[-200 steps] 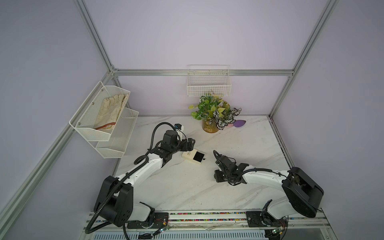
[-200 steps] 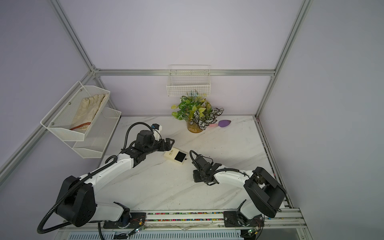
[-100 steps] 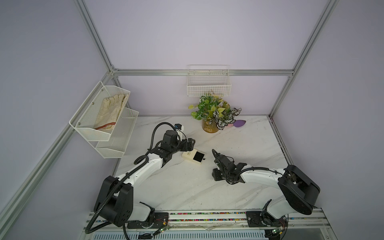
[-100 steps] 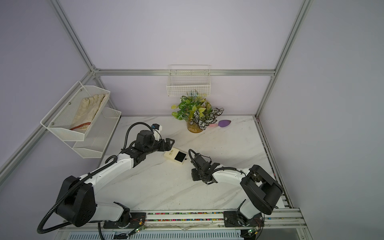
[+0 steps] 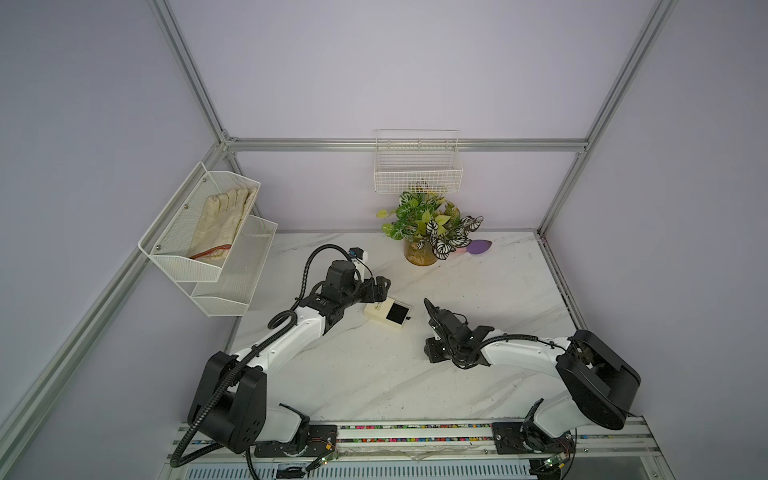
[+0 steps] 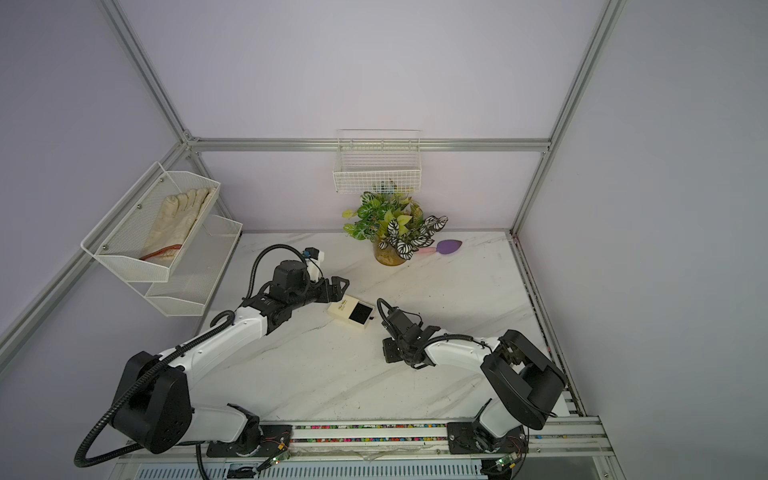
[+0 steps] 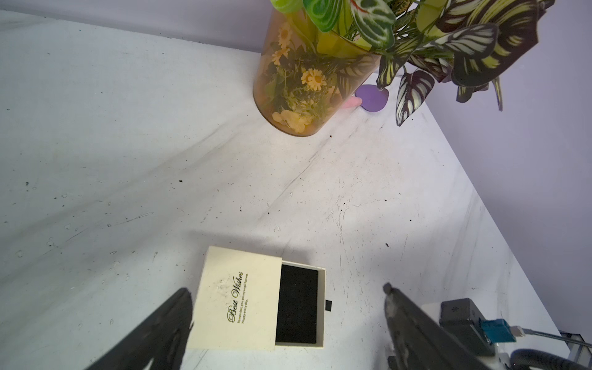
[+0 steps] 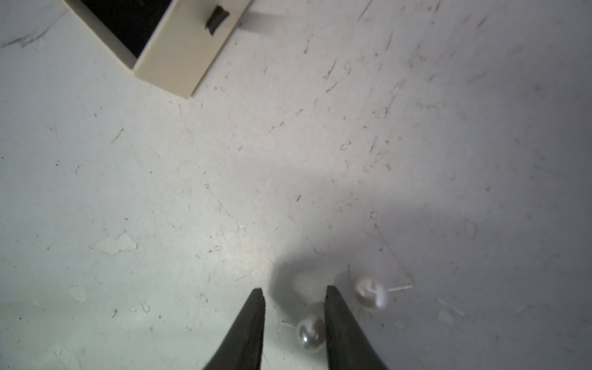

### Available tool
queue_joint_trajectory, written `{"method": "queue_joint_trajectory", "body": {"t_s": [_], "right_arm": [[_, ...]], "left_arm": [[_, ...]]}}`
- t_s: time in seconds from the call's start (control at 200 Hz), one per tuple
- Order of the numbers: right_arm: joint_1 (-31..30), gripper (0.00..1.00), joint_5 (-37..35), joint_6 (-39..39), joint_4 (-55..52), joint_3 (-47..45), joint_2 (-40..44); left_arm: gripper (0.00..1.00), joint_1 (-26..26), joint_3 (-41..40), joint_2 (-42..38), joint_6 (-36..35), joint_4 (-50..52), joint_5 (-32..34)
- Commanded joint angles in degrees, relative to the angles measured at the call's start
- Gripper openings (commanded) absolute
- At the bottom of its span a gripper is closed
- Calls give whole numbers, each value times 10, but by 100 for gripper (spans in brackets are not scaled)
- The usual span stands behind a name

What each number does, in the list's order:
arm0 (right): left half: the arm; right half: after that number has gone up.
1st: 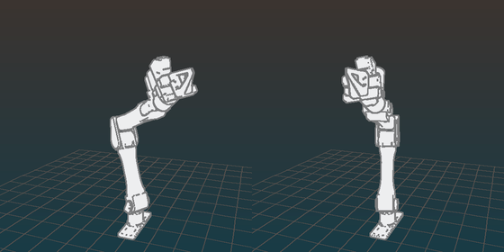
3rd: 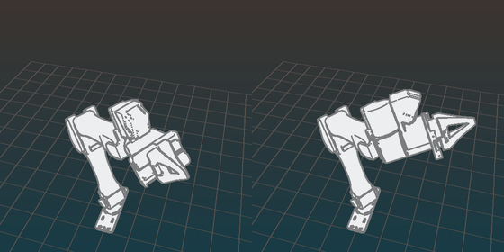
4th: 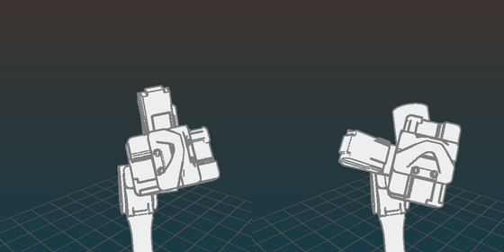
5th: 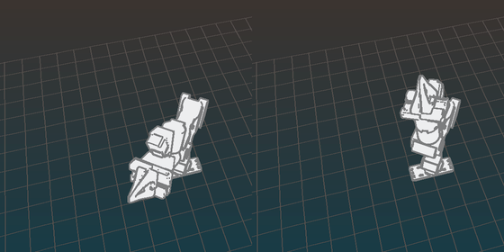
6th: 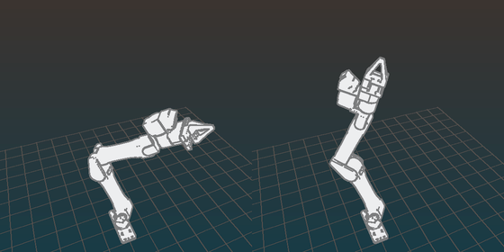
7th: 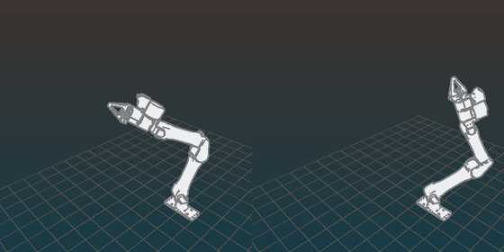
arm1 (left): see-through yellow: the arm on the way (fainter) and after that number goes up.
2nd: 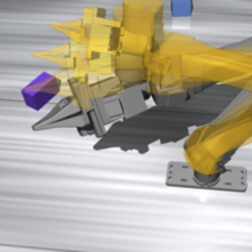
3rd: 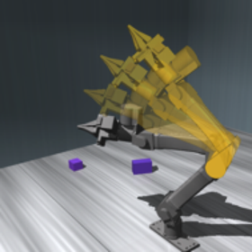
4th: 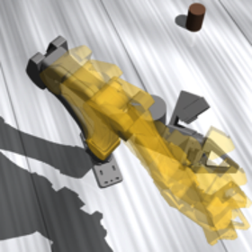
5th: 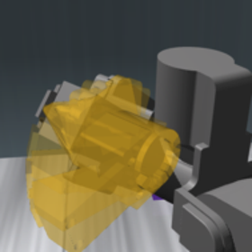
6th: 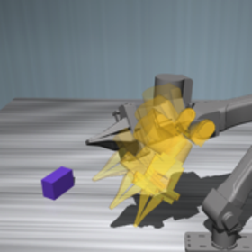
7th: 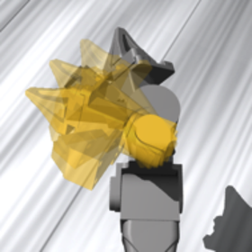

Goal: Place the earrings into the drawer-style jewelry box
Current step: Pick up the earring from the center of the board.

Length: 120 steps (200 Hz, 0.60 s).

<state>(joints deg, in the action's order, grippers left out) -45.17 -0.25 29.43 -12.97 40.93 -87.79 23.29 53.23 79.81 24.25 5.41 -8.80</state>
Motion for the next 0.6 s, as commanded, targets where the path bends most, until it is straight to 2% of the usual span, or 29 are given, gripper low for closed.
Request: {"method": "queue_joint_trajectory", "body": {"t_s": [0.0, 0.26, 0.595], "right_arm": [[-1, 35, 12, -3, -6, -15, 8], [-15, 35, -4, 4, -3, -22, 6], [-70, 35, -89, 43, 43, -53, 1]], "left_arm": [[93, 2, -10, 6, -10, -9, -10], [93, 2, -16, 6, -10, -9, -10], [93, 2, -23, 3, -12, -9, -13]]}}
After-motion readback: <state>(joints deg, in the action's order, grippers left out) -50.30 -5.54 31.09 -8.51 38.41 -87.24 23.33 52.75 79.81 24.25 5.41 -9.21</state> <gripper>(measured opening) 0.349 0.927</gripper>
